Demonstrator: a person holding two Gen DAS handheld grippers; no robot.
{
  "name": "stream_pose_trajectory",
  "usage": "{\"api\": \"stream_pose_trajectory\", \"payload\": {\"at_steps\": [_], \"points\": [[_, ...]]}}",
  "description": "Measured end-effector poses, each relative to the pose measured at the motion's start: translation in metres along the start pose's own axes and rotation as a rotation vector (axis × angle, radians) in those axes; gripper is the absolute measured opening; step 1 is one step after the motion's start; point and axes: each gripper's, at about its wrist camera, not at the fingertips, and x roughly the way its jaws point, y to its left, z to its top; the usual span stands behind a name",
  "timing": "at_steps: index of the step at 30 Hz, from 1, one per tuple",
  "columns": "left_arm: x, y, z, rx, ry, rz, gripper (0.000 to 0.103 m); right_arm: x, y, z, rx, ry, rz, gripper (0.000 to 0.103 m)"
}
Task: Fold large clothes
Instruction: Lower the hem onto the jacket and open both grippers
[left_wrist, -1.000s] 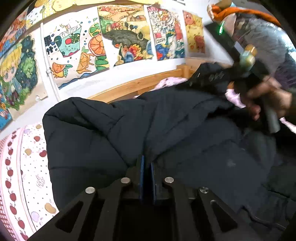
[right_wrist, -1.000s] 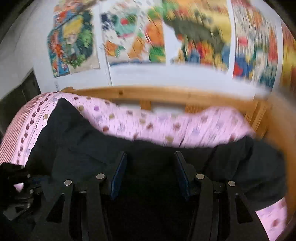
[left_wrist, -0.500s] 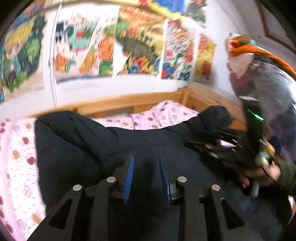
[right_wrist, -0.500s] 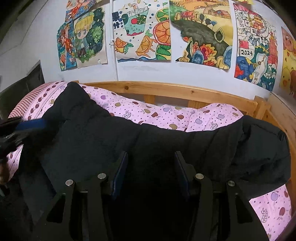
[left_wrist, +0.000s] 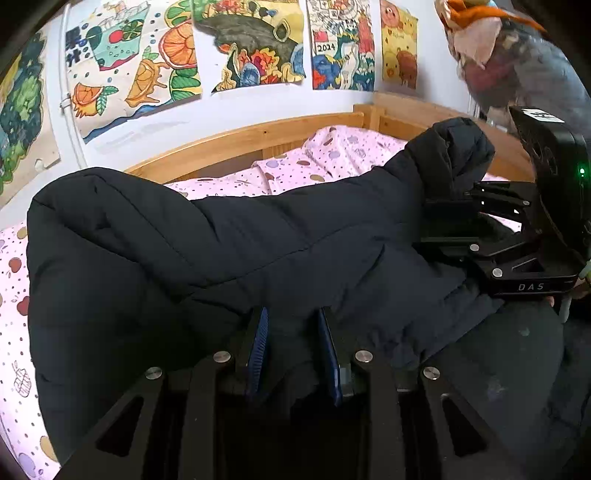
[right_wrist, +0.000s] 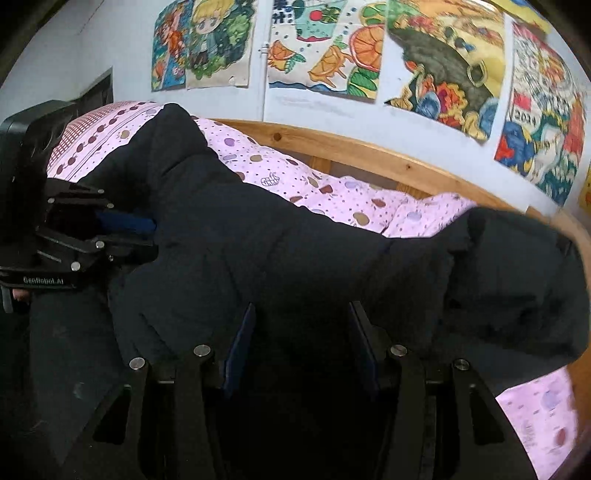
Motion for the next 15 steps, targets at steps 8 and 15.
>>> {"api": "stream_pose_trajectory", "payload": {"at_steps": [8,15], "points": [[0.023,-0.009,-0.007,0.097,-0.059,0.086,0.027,0.028,-0.001,-0.016,0.011,-0.041,-0.033,0.046],[-0.023,-0.001,-0.009,0.022,-0.159,0.034,0.029,-0.022,0.01,-0.003,-0.04,-0.124,-0.09,0.046]]}}
